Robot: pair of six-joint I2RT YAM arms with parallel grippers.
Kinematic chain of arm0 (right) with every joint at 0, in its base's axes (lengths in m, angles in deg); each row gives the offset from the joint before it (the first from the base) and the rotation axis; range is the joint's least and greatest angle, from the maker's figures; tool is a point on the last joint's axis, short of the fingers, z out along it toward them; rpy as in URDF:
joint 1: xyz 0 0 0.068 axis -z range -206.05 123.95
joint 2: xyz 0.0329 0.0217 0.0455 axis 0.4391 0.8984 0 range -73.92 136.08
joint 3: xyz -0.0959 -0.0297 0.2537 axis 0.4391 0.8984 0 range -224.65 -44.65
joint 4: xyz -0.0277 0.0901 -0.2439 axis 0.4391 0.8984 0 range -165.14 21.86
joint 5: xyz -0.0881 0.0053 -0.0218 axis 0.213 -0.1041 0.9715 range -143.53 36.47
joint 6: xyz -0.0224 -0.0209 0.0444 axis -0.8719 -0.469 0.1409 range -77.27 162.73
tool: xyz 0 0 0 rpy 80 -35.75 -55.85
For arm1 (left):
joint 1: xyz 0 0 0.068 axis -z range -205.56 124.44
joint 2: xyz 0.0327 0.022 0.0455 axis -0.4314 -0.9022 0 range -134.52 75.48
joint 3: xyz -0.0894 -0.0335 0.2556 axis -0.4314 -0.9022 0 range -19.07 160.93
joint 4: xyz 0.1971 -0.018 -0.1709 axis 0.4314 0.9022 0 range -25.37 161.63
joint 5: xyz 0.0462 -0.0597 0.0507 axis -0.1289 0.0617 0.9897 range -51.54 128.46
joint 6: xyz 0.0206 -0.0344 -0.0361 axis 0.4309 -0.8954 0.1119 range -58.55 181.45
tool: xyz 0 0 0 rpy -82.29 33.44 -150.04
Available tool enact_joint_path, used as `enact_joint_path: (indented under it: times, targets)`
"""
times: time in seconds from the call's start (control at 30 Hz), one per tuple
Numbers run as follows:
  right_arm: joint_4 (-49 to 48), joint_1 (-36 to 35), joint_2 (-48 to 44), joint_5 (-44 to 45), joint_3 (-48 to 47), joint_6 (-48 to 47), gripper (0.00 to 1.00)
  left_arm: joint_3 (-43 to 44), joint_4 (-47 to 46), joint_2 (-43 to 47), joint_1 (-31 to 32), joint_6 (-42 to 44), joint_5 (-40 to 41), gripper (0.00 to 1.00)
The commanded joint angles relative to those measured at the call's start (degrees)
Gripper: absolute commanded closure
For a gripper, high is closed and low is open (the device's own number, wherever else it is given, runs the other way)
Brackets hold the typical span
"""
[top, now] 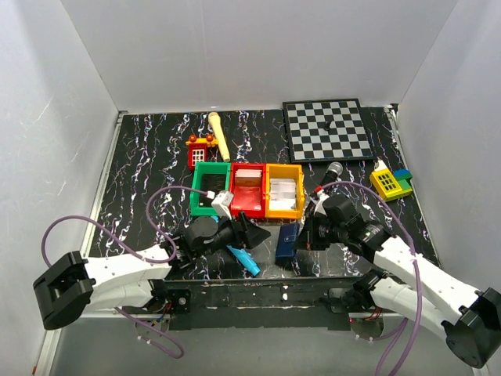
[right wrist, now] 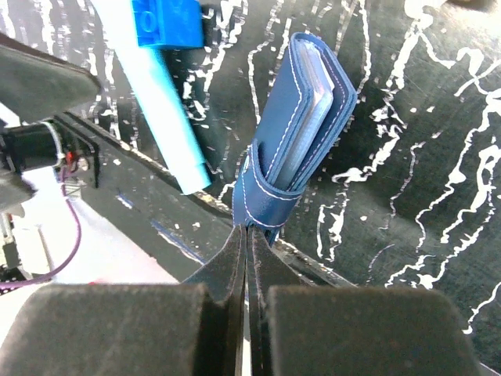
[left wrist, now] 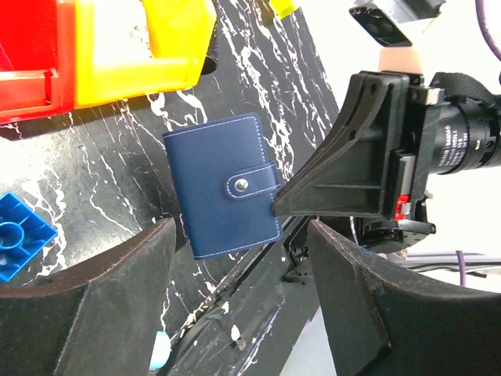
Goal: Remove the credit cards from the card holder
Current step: Pick up the card holder from the center of the board.
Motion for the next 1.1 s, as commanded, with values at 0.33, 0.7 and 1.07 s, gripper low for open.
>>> enact_joint_path:
  times: [0.33, 0.7, 1.07]
  targets:
    - [4.33, -0.03, -1.45, -13.85, -19.26, -4.55, 0.99, -7.45, -4.15, 24.41, -9.52, -0.49, -5.70, 0.10]
    - [-5.61, -0.11, 0.05, -26.77, -20.84, -2.09, 0.99, -4.21, -6.78, 22.50, -12.33, 1.10, -21.70, 0.05]
    - [-7.37, -1.08, 0.22, -29.16, -22.17, -2.44, 0.99, -2.18, -11.09, 17.05, -12.78, -0.13, -26.10, 0.05]
